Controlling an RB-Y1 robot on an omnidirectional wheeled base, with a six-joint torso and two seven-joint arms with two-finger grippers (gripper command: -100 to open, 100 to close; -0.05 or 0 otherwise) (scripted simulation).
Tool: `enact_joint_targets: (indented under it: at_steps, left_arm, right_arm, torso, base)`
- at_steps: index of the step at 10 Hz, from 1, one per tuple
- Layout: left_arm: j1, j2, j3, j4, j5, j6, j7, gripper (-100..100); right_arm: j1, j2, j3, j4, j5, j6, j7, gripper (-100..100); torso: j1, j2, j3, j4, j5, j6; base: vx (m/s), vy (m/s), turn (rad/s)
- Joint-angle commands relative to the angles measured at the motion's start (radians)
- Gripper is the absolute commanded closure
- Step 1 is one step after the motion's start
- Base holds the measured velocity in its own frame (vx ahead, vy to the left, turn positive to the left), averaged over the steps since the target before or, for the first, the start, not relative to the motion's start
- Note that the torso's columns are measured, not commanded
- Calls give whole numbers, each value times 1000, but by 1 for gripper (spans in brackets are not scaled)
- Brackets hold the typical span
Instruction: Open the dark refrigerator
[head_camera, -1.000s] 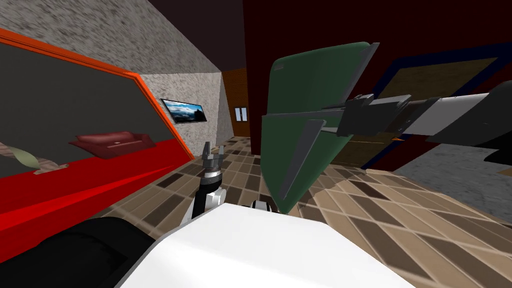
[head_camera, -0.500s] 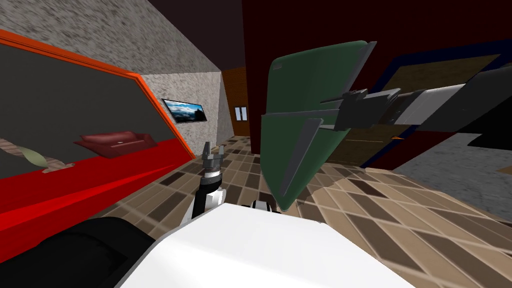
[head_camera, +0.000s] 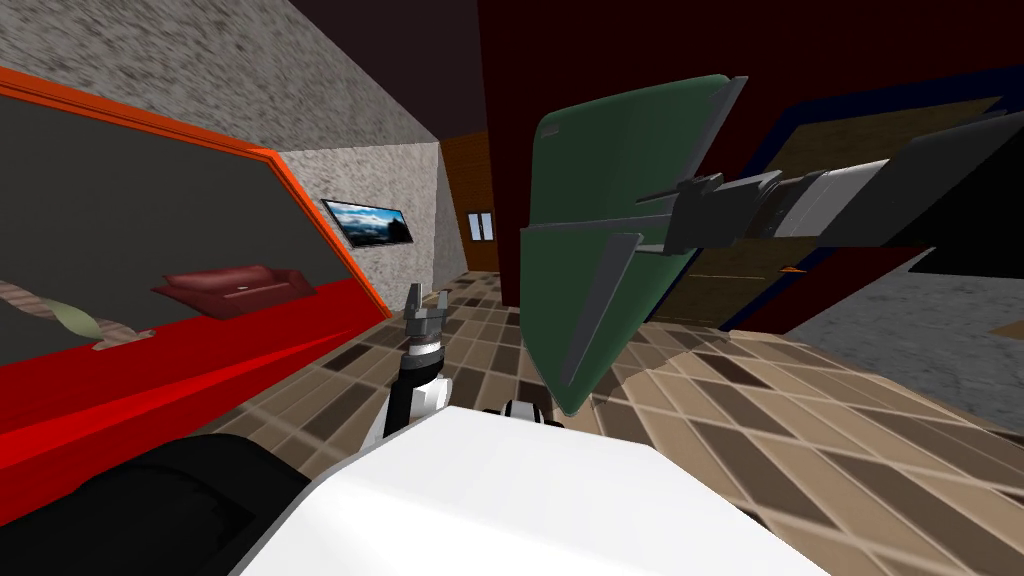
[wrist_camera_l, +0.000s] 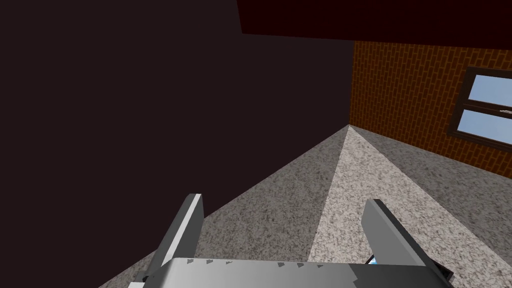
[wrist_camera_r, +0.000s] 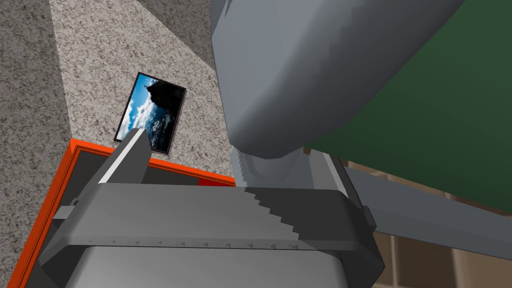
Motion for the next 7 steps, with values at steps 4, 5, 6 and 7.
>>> enact_joint_targets:
  at_steps: [4, 5, 6, 7]
  left_arm:
    - [0, 0, 0, 0, 0, 0, 0, 0]
    - [0, 0, 0, 0, 0, 0, 0, 0]
    - [0, 0, 0, 0, 0, 0, 0, 0]
    - [0, 0, 0, 0, 0, 0, 0, 0]
  right_arm:
    - [19, 19, -17, 13, -4, -23, -9, 0]
    - [20, 19, -15, 12, -4, -25, -9, 0]
    - [21, 20, -15, 11, -4, -26, -9, 0]
    - [22, 20, -14, 11, -4, -26, -10, 0]
  torso:
    - [-7, -1, 1, -4, -6, 2]
    - [-9, -2, 1, -5, -7, 3]
    - [-10, -3, 0, -6, -8, 3]
    - [-10, -3, 0, -6, -8, 3]
  base:
    - [-2, -3, 0]
    - [0, 0, 0]
    - [0, 0, 0]
    - [0, 0, 0]
